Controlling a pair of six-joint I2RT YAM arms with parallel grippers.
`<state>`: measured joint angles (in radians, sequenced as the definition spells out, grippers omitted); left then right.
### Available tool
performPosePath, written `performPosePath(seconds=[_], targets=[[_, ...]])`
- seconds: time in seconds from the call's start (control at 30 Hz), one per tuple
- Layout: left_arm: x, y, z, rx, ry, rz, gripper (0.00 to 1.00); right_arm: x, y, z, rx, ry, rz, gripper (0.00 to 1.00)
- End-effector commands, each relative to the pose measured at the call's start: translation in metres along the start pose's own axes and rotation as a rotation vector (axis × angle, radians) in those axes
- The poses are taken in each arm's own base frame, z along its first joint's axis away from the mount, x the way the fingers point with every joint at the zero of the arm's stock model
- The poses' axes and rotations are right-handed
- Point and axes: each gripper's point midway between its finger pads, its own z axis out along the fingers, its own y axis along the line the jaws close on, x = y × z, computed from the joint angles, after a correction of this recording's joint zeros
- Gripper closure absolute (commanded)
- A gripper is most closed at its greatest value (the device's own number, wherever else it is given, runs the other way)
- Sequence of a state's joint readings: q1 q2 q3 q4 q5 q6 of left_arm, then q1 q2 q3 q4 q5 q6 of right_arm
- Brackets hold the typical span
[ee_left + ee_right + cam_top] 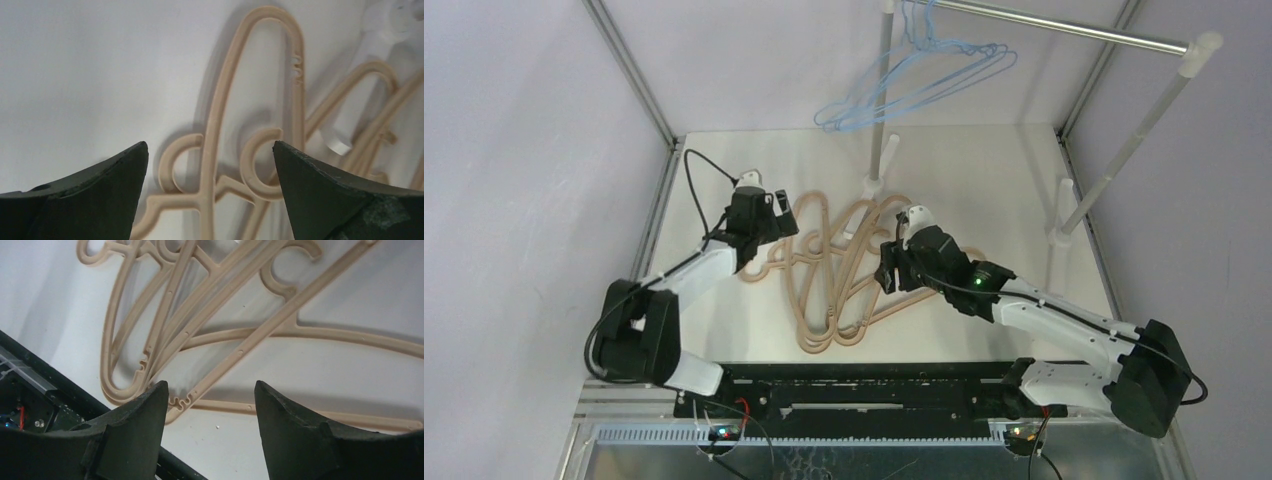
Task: Organize the hangers
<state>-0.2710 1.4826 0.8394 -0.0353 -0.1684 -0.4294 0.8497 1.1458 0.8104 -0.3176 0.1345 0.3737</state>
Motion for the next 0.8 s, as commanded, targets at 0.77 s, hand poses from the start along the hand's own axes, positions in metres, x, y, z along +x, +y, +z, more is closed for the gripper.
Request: performPosePath(seconds=[0.77], targets=[[0.075,0.000,-0.072,0.004,0.005,-0.264,0.26,-0.017,0.053,0.014,-0.146,-0.019,-0.079,0.32]])
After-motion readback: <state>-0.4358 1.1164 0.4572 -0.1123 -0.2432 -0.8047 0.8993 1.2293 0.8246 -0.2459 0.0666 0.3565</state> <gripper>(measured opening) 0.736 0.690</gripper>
